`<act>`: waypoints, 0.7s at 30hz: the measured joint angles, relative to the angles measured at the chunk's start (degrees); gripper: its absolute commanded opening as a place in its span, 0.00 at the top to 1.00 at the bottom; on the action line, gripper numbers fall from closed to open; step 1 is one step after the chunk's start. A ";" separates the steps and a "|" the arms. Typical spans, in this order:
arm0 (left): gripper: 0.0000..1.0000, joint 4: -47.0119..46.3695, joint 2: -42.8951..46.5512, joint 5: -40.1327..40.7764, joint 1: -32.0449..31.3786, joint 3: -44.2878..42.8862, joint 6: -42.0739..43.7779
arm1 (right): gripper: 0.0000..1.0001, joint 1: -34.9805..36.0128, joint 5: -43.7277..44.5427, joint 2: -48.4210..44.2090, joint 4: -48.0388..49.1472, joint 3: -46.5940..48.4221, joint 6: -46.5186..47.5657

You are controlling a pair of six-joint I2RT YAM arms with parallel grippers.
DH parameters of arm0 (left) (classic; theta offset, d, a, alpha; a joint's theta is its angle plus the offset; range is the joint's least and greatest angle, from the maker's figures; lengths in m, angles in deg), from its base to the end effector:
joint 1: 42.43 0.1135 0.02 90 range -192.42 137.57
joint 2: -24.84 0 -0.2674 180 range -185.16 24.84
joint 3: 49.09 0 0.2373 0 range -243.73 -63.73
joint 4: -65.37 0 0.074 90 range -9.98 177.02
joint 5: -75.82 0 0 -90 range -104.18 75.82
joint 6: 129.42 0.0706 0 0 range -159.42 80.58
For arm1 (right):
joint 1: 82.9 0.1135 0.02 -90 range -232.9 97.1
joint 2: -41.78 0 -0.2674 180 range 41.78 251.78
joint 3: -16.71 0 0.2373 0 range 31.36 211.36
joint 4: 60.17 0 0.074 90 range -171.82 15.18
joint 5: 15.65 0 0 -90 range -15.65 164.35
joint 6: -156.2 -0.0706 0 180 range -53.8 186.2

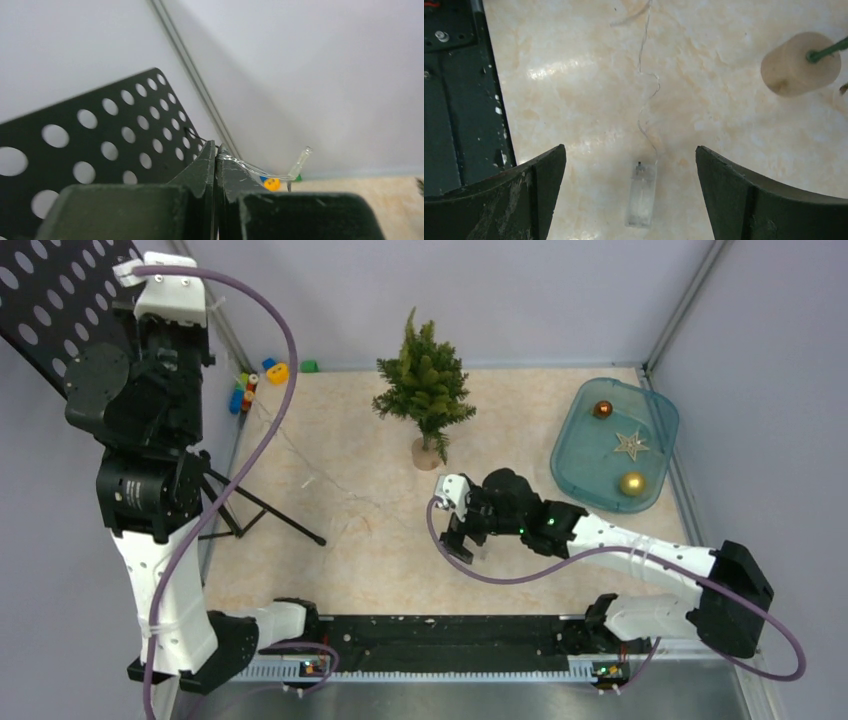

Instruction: Decorate the small christmas tree

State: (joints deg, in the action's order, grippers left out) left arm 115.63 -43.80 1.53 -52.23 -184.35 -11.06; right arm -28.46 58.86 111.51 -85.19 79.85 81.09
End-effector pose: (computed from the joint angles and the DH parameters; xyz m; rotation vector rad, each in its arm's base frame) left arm 0.1540 -0.0072 0.6203 0.1967 1.2948 0.4528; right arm 0.1499 0.2420 0.2627 -1.3718 1.6934 0.6889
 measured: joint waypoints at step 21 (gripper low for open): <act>1.00 -18.05 -8.57 7.96 0.00 -9.03 9.01 | 0.12 0.13 2.56 16.09 -2.64 57.35 -3.78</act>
State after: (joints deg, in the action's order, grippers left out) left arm 97.58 -52.37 9.48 -52.23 -193.38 -2.06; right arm -28.33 61.42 127.60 -87.83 137.20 77.31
